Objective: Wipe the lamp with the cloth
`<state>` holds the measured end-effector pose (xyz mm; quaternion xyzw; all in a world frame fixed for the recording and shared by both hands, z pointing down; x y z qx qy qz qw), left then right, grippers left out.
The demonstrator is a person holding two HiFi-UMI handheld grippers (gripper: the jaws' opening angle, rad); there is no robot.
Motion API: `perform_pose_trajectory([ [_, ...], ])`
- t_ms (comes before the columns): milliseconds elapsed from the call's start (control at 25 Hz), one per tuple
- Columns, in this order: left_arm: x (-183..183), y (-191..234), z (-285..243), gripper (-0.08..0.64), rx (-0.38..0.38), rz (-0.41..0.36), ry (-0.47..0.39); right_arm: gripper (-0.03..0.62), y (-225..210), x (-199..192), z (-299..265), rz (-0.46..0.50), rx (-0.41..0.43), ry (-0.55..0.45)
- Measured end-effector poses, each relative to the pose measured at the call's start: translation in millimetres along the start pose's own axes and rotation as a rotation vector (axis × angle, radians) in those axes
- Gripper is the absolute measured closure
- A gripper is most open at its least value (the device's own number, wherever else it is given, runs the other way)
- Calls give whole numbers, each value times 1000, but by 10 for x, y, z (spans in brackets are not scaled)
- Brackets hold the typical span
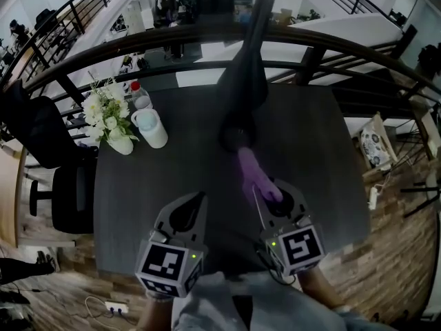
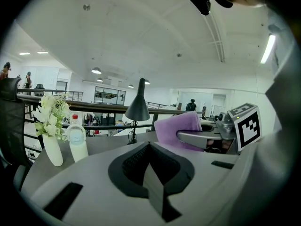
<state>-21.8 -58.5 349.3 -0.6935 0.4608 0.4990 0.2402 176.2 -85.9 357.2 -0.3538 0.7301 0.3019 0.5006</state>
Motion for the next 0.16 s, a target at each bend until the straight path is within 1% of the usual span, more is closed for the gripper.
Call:
perform_pose_trajectory([
  [160,28,0,20,560,1,1,7,541,14,-2,-8,-3,-4,-2],
])
Point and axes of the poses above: the fingertips, and each gripper's own axes: z backward along the fingers, y to its left, x out of its top, the point moved 9 cm from there along z, backward along the fingers, and after that the axes turned 2 degrees about y, right-handed, at the moved point
